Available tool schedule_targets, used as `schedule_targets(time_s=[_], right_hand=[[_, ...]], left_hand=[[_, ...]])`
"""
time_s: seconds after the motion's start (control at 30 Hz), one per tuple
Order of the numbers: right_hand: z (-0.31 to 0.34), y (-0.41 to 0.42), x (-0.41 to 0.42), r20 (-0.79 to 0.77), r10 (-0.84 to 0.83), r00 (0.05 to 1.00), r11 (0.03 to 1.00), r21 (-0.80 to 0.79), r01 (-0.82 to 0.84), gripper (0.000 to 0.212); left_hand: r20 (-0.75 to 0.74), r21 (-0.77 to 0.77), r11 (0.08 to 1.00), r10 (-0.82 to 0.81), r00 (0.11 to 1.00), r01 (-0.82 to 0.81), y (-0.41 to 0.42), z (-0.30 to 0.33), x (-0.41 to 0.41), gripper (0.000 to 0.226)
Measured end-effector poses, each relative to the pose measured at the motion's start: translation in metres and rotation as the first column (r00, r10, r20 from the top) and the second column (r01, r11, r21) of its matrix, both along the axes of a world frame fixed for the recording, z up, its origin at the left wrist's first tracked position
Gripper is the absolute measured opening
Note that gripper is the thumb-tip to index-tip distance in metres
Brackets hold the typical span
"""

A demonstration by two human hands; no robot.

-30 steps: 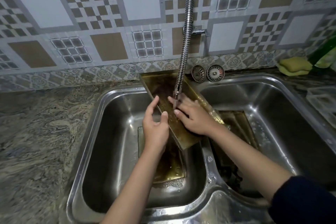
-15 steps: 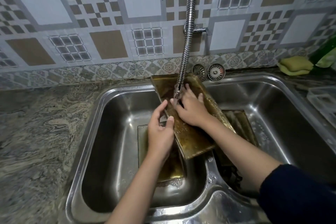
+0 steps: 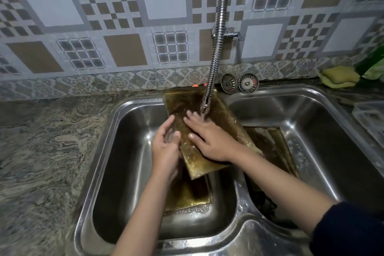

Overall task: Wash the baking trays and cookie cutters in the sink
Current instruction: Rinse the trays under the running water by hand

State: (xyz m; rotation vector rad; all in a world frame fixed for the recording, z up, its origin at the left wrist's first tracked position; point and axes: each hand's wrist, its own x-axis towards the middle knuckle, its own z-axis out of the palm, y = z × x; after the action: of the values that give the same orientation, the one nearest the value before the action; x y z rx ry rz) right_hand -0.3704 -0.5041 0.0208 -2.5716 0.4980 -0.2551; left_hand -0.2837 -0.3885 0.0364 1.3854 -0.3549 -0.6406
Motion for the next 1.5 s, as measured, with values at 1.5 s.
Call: schedule_targets(time_s=[1.5], right_hand=[[0.042, -0.008, -0.021, -0.493, -0.221, 0.841, 0.973, -0.170, 0.156, 0.061]], left_hand=[[-0.626, -0.093, 0.996, -0.070, 0.777, 0.014, -0.011, -0.024, -0.019, 0.045]])
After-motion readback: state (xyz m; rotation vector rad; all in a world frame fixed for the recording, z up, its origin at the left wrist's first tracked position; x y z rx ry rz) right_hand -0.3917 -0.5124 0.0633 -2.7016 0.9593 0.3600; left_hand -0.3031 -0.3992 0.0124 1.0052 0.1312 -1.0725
